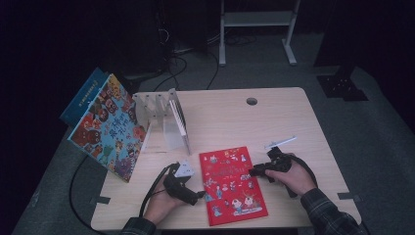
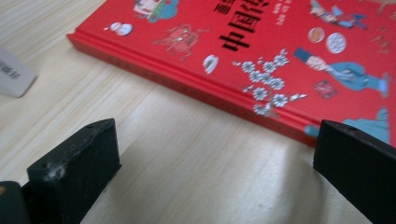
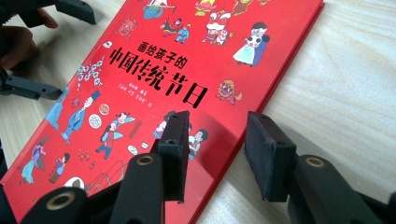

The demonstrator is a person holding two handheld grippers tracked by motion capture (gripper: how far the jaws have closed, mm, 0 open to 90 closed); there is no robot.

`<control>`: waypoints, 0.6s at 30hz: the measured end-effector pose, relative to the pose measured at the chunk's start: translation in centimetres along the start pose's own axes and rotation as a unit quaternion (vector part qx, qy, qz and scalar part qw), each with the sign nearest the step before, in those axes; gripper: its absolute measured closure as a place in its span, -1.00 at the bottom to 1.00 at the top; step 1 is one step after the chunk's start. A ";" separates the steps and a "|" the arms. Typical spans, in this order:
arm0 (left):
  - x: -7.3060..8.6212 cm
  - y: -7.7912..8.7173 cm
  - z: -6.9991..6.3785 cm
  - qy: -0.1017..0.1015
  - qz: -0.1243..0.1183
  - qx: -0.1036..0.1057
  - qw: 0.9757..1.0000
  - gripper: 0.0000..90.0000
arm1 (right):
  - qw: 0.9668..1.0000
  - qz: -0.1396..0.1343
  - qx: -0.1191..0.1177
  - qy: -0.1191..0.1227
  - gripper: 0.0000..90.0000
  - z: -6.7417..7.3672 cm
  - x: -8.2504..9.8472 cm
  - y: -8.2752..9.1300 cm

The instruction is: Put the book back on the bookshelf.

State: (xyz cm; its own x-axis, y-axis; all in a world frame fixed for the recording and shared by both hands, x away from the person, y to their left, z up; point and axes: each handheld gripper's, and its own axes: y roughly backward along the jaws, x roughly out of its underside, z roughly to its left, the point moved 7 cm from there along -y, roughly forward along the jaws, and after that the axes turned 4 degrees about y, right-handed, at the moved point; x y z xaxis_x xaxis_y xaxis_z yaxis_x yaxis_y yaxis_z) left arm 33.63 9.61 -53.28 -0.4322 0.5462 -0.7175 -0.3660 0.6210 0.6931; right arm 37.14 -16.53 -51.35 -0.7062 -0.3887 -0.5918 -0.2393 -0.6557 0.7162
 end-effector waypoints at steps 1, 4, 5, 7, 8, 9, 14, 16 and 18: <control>0.0 0.0 -0.1 0.001 -0.001 0.003 1.000 -1.00 | 1.000 0.002 -0.002 -0.005 0.33 0.0 0.0 0.0; -0.1 0.1 -0.3 0.001 -0.004 0.020 1.000 -0.92 | 1.000 0.008 -0.006 -0.018 0.36 -0.2 -0.2 -0.1; -0.1 0.1 -0.3 0.001 -0.004 0.020 1.000 -0.93 | 1.000 0.008 -0.006 -0.018 0.36 -0.2 -0.2 -0.1; -0.2 0.1 -0.6 -0.005 -0.005 0.029 1.000 -0.93 | 1.000 0.013 -0.006 -0.026 0.38 -0.3 -0.2 -0.2; -0.2 0.1 -0.7 -0.005 -0.004 0.039 0.999 -0.93 | 0.999 0.018 -0.008 -0.032 0.40 -0.4 -0.2 -0.3; -0.2 0.1 -0.7 -0.004 -0.004 0.040 0.999 -0.94 | 0.999 0.022 -0.007 -0.036 0.43 -0.5 -0.2 -0.4; -0.2 0.0 -1.0 -0.012 -0.007 0.052 0.999 -0.94 | 0.998 0.037 -0.009 -0.051 0.50 -0.9 -0.4 -0.5; -0.3 -0.1 -1.0 -0.018 -0.006 0.055 0.998 -0.95 | 0.997 0.040 -0.009 -0.060 0.51 -1.0 -0.5 -0.5; -0.3 -0.2 -1.3 -0.021 -0.006 0.061 0.998 -0.95 | 0.997 0.043 -0.010 -0.068 0.51 -1.2 -0.5 -0.6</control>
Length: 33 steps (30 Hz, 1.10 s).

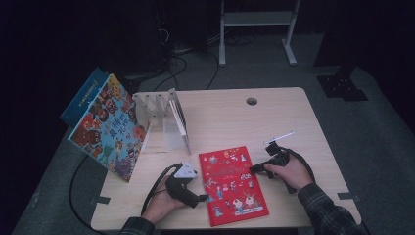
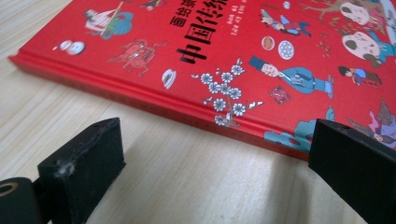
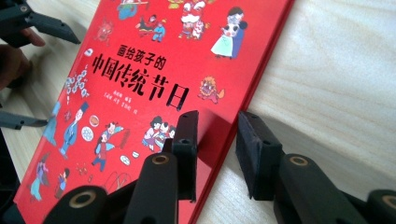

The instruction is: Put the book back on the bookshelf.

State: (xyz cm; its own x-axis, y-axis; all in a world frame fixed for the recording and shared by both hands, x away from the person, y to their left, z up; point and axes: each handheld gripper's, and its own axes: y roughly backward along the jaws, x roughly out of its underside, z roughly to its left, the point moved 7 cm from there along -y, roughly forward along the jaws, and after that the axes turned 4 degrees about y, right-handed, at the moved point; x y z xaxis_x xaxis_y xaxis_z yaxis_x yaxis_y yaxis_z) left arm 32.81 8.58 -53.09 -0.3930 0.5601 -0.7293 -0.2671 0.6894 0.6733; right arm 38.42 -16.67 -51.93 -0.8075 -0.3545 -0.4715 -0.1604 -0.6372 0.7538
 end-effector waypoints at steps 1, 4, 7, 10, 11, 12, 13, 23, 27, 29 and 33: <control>0.0 0.0 0.0 0.000 0.000 0.000 1.000 -0.95 | 1.000 0.000 0.000 0.000 0.51 0.0 0.0 0.0; -0.1 -0.2 -0.2 -0.009 0.003 0.007 1.000 -0.97 | 1.000 -0.002 -0.001 -0.005 0.51 -0.1 -0.2 -0.1; -0.3 -0.5 -0.3 -0.018 0.008 0.013 1.000 -0.99 | 1.000 -0.001 -0.002 -0.011 0.51 -0.1 -0.2 -0.1; -0.6 -0.8 -0.4 -0.025 0.010 0.020 0.999 -1.00 | 1.000 0.006 -0.010 -0.024 0.53 -0.2 -0.1 0.0; -0.6 -0.8 -0.4 -0.025 0.010 0.020 0.999 -1.00 | 1.000 0.006 -0.010 -0.024 0.53 -0.2 -0.1 0.0; -0.7 -0.9 -0.4 -0.028 0.010 0.026 0.999 -1.00 | 1.000 0.008 -0.011 -0.028 0.53 -0.2 0.0 0.1; -0.7 -0.9 -0.4 -0.028 0.010 0.026 0.999 -1.00 | 1.000 0.008 -0.011 -0.028 0.53 -0.2 0.0 0.1; -1.2 -1.4 0.2 -0.052 0.015 0.048 0.997 -1.00 | 0.999 0.020 -0.018 -0.041 0.53 -0.6 0.3 0.5; -1.5 -1.6 0.8 -0.066 0.017 0.060 0.996 -1.00 | 0.998 0.034 -0.021 -0.055 0.57 -0.7 0.5 0.7; -1.6 -1.7 0.9 -0.070 0.018 0.065 0.995 -1.00 | 0.997 0.042 -0.023 -0.063 0.59 -0.8 0.6 0.8; -1.5 -1.7 0.9 -0.080 0.019 0.065 0.995 -1.00 | 0.995 0.047 -0.031 -0.077 0.61 -0.9 0.7 0.9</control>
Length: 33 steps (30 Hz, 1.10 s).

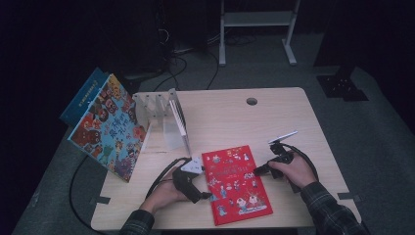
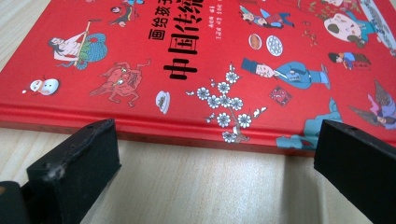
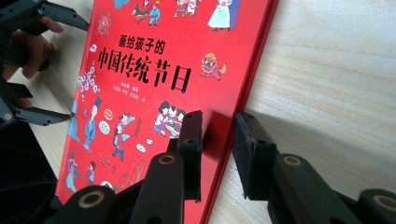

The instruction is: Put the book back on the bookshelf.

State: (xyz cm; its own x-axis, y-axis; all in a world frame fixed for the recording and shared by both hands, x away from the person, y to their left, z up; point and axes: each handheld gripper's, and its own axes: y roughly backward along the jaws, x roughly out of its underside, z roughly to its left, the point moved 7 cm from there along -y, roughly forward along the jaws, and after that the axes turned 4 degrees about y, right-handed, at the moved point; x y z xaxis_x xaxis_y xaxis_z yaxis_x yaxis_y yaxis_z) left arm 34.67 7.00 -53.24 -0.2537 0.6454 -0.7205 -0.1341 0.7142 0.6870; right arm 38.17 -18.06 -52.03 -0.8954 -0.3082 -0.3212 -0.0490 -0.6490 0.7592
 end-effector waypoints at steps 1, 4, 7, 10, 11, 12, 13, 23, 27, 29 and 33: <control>0.0 0.0 0.0 -0.003 0.000 0.000 1.000 -1.00 | 1.000 0.002 -0.003 -0.006 0.61 0.0 0.0 0.0; 0.0 0.0 0.0 -0.004 0.001 -0.001 1.000 -1.00 | 1.000 0.013 -0.017 -0.017 0.66 -0.1 0.2 0.1; 0.0 0.0 0.0 -0.004 0.001 -0.001 1.000 -1.00 | 1.000 0.015 -0.018 -0.018 0.67 -0.1 0.2 0.2; 0.0 0.0 0.0 -0.004 0.001 -0.001 1.000 -1.00 | 1.000 0.016 -0.019 -0.019 0.68 -0.1 0.2 0.2; 0.0 0.0 0.0 -0.004 0.001 -0.001 1.000 -1.00 | 0.999 0.017 -0.020 -0.019 0.68 -0.1 0.2 0.2; 0.0 0.0 0.0 -0.003 0.001 -0.001 1.000 -1.00 | 0.999 0.018 -0.020 -0.017 0.70 -0.1 0.2 0.3; 0.0 0.0 0.0 -0.003 0.001 -0.002 1.000 -1.00 | 1.000 0.017 -0.020 -0.016 0.70 -0.1 0.2 0.3; 0.1 0.0 0.0 -0.002 0.001 -0.002 1.000 -1.00 | 0.997 -0.027 -0.066 0.003 0.68 1.9 -0.7 2.4; 0.1 0.0 0.0 -0.002 0.001 -0.004 1.000 -1.00 | 0.997 -0.030 -0.065 0.010 0.62 2.2 -1.1 2.1; 0.1 0.0 0.0 -0.002 0.001 -0.004 1.000 -1.00 | 0.997 -0.031 -0.067 0.011 0.60 2.4 -1.2 1.9; 0.1 0.0 0.0 -0.003 0.001 -0.004 1.000 -1.00 | 0.996 -0.036 -0.079 0.014 0.57 2.8 -1.4 1.8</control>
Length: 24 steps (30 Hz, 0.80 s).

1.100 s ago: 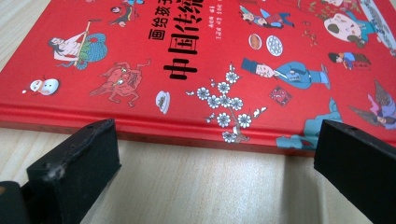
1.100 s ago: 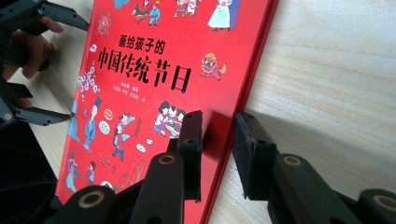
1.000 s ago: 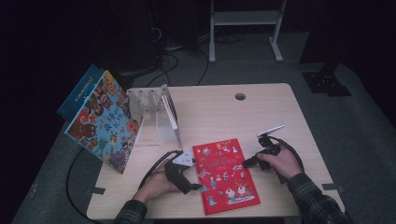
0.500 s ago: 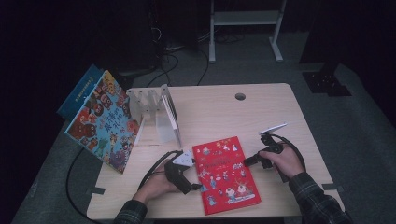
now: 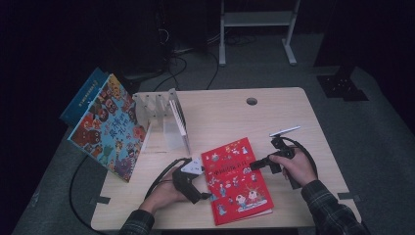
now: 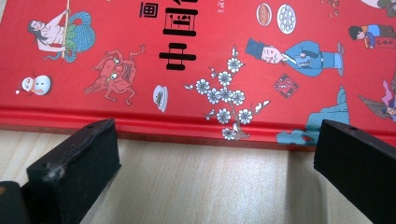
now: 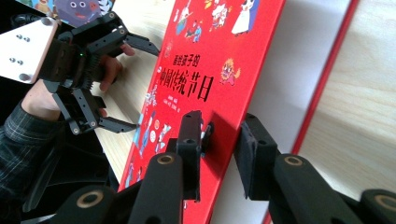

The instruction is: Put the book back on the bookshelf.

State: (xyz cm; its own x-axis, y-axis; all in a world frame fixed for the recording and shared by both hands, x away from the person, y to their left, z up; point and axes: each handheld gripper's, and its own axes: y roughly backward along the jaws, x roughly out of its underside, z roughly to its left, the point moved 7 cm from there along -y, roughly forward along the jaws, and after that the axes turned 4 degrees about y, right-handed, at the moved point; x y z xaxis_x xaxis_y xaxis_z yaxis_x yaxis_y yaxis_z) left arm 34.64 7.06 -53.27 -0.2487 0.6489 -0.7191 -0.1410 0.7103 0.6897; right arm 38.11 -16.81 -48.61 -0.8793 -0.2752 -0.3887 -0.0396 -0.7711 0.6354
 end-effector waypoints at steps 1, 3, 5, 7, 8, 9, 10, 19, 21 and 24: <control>0.0 0.0 0.0 0.000 0.000 0.000 1.000 -1.00 | 1.000 0.000 -0.004 -0.001 0.56 0.1 0.0 -0.1; 0.0 0.0 0.0 -0.001 0.000 0.000 1.000 -1.00 | 1.000 0.003 -0.009 0.002 0.51 0.4 -0.2 -0.8; 0.0 0.0 0.0 -0.001 0.000 0.000 1.000 -1.00 | 1.000 0.008 -0.012 0.004 0.47 0.6 -0.4 -1.3; 0.0 0.0 0.0 -0.001 0.000 0.000 1.000 -1.00 | 1.000 0.011 -0.011 0.007 0.47 0.8 -0.6 -1.4; 0.0 0.0 0.0 -0.001 0.000 0.000 1.000 -1.00 | 1.000 0.008 -0.022 0.009 0.48 1.2 -0.8 -1.6; 0.0 0.0 0.0 -0.001 0.000 0.000 1.000 -1.00 | 1.000 0.010 -0.021 0.015 0.47 1.3 -0.9 -1.8; 0.0 0.0 0.0 -0.001 0.000 0.000 1.000 -1.00 | 1.000 0.010 -0.018 0.017 0.46 1.5 -0.9 -2.1; 0.0 0.0 0.0 0.000 0.000 -0.001 1.000 -1.00 | 0.999 0.018 -0.006 0.038 0.33 1.6 -0.7 -3.1; 0.0 0.0 0.0 0.000 0.001 -0.001 1.000 -1.00 | 0.999 0.017 -0.010 0.035 0.33 1.5 -0.7 -2.9; 0.0 0.0 0.0 0.000 0.001 0.000 1.000 -1.00 | 0.999 0.019 -0.016 0.044 0.20 1.5 -0.7 -2.9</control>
State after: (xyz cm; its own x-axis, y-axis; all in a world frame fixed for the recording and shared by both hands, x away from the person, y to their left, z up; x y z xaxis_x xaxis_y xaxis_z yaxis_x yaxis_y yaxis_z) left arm 34.59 7.06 -53.29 -0.2488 0.6496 -0.7184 -0.1408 0.7096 0.6904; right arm 38.10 -13.52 -49.19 -0.8342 -0.3540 -0.4228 0.0105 -0.7768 0.6297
